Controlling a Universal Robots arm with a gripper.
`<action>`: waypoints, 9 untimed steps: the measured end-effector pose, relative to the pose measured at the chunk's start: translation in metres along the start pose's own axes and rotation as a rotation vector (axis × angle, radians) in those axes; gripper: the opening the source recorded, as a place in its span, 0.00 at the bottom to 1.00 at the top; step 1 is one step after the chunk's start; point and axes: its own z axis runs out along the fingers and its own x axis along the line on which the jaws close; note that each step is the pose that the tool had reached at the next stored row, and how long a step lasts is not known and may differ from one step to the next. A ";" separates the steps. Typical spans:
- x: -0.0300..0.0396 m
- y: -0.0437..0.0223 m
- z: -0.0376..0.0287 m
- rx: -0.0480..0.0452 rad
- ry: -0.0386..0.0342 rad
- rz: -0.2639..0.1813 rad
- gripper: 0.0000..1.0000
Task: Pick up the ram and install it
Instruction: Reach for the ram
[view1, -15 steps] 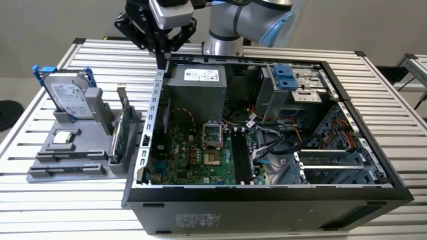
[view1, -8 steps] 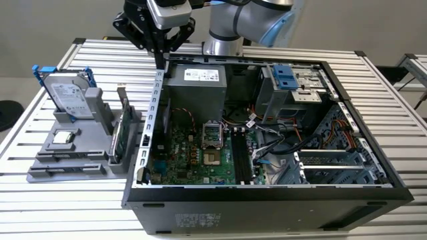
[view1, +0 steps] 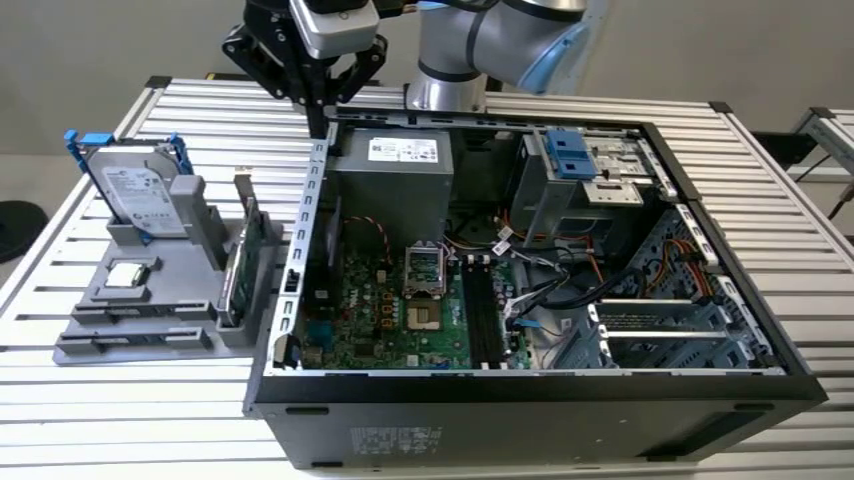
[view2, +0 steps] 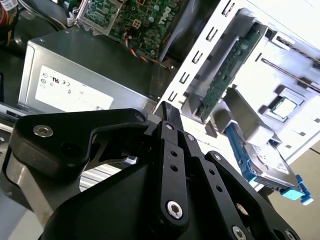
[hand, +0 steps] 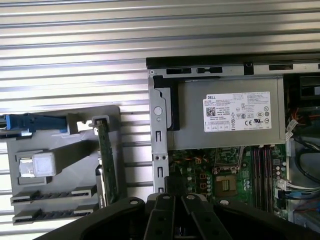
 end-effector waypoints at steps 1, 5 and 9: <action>0.0003 0.0000 0.0000 0.0000 0.0000 0.000 0.00; 0.0015 -0.0001 0.0000 -0.0001 0.0000 0.000 0.00; 0.0034 -0.0002 -0.0001 -0.0001 0.0000 0.000 0.00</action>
